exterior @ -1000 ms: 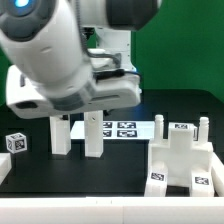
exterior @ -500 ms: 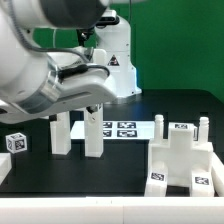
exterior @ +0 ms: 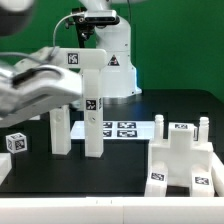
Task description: Assemble chair
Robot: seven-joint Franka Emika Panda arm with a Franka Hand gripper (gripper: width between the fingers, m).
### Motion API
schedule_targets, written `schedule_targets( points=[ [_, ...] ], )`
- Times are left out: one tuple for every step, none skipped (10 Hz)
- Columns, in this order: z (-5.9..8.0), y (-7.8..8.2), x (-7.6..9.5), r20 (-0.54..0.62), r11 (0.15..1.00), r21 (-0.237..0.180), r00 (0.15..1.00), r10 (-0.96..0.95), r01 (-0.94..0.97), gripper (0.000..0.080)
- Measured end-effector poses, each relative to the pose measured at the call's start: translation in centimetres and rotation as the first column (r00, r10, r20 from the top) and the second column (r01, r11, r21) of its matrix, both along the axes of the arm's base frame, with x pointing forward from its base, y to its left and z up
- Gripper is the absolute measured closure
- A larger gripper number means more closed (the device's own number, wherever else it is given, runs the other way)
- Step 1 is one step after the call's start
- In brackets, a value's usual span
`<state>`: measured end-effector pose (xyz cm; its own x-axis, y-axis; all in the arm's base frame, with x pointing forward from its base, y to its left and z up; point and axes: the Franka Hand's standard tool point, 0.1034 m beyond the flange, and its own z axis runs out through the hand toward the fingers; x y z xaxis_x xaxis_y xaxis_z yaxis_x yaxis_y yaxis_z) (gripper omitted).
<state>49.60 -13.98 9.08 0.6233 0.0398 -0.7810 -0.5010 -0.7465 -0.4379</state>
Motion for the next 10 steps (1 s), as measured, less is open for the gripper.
schedule_targets(
  points=[
    [0.1,-0.8,0.5,0.005,1.0,0.003,1.0,0.0,0.0,0.0151],
    [0.3,-0.8,0.7,0.01,1.0,0.0,1.0,0.002,-0.002,0.0151],
    [0.2,-0.7,0.6,0.008,1.0,0.001,1.0,0.002,-0.002,0.0151],
    [0.1,-0.8,0.6,0.007,1.0,0.001,1.0,0.002,-0.002,0.0151],
    [0.1,-0.8,0.6,0.006,1.0,0.001,1.0,0.001,-0.001,0.0151],
    [-0.3,-1.0,-0.2,-0.026,1.0,0.013,1.0,-0.002,0.003,0.0151],
    [-0.3,-0.9,-1.1,-0.105,1.0,0.011,0.994,-0.016,0.017,0.0151],
    [-0.3,-0.4,-2.0,-0.229,0.999,-0.032,0.973,-0.039,0.032,0.0151],
    [-0.9,-0.3,-2.1,-0.245,0.999,-0.031,0.968,-0.048,0.042,0.0151],
    [-1.0,-0.4,-2.1,-0.242,0.998,-0.033,0.969,-0.055,0.048,0.0151]
  ],
)
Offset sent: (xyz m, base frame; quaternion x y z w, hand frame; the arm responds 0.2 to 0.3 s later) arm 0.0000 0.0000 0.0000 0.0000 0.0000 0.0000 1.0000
